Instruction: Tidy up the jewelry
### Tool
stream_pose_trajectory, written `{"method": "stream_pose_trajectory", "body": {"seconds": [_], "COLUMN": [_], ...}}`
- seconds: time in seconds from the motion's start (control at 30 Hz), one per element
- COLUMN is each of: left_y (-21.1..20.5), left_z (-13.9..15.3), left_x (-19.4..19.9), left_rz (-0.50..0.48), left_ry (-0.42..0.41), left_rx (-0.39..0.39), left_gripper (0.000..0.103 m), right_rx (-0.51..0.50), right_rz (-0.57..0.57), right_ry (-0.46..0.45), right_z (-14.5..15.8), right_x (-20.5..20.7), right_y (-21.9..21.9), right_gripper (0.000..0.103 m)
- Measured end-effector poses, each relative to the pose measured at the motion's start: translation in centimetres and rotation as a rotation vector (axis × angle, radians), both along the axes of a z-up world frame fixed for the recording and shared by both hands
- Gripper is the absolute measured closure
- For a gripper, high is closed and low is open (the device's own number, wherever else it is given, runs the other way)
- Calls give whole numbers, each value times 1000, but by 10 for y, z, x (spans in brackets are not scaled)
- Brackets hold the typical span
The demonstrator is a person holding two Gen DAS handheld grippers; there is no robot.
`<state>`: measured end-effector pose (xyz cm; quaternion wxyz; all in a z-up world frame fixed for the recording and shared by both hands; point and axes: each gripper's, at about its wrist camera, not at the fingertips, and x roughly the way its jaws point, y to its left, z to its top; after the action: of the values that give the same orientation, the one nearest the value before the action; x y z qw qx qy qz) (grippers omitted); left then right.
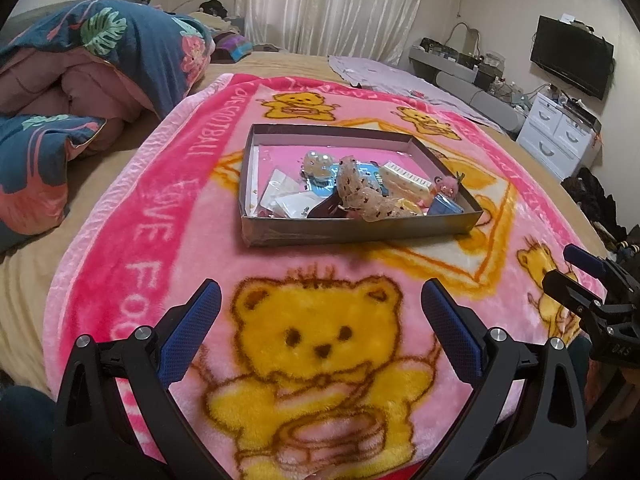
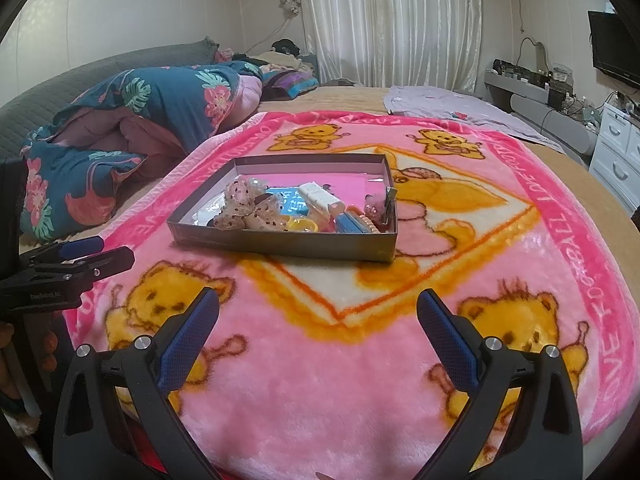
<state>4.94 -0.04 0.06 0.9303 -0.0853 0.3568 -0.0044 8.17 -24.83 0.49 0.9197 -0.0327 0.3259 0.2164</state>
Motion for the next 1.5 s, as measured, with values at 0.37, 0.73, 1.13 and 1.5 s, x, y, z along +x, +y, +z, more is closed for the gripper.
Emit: {"method": "stream_pose_trajectory", "body": {"seconds": [0.37, 0.73, 1.13, 1.5], "left_y": [0, 0, -1, -1], "left_z": [1, 3, 3, 3], "left_x": [0, -1, -1, -1], "left_rz": [1, -4, -3, -3], "left_ry": [0, -3, -3, -3], "left_rx": [0, -2, 1, -2], "left_gripper": [9, 9, 9, 9], "right_rx": [-1, -2, -2, -3], "right_rz": [2, 1, 1, 1], "right_ry": [4, 2, 1, 2], "right_z": [-2, -2, -3, -2], "right_x": [-1, -1, -1, -2], "right_y": [-2, -1, -2, -2], "right_gripper": [4, 4, 4, 4]}}
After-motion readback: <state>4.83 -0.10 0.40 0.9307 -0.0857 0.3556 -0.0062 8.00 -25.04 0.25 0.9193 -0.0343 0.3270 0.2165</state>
